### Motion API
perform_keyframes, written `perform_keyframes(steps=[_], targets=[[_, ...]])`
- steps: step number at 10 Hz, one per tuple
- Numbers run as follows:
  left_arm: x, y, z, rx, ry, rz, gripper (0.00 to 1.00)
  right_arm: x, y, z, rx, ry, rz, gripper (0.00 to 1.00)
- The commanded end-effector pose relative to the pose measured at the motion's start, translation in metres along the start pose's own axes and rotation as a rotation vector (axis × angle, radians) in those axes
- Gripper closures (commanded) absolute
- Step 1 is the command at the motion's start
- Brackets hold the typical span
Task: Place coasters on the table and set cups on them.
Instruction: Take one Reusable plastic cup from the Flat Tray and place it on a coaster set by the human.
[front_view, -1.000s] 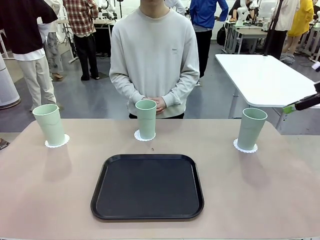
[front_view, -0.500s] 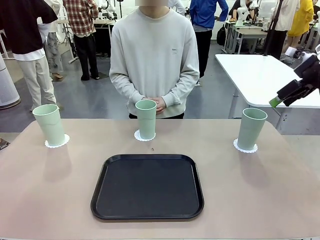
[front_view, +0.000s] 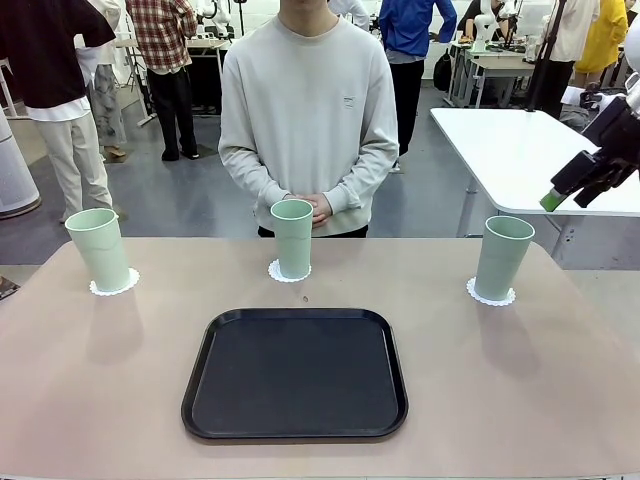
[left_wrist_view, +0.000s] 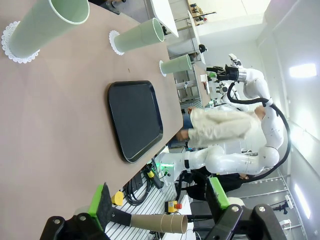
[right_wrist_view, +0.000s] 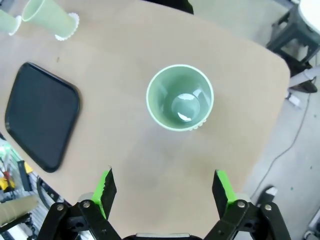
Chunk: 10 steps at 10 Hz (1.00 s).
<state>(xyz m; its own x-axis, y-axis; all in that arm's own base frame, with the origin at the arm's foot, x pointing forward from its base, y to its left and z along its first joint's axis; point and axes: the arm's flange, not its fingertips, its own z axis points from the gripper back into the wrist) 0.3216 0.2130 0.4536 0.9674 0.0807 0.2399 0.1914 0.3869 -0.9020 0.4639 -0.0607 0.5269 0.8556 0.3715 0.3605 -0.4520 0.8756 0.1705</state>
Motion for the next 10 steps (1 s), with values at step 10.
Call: perform_keyframes(steps=[10], targets=[[-0.001, -0.001, 0.001, -0.010, -0.011, -0.010, 0.00, -0.043, -0.003, 0.020, 0.069, -0.053, -0.185, 0.00]])
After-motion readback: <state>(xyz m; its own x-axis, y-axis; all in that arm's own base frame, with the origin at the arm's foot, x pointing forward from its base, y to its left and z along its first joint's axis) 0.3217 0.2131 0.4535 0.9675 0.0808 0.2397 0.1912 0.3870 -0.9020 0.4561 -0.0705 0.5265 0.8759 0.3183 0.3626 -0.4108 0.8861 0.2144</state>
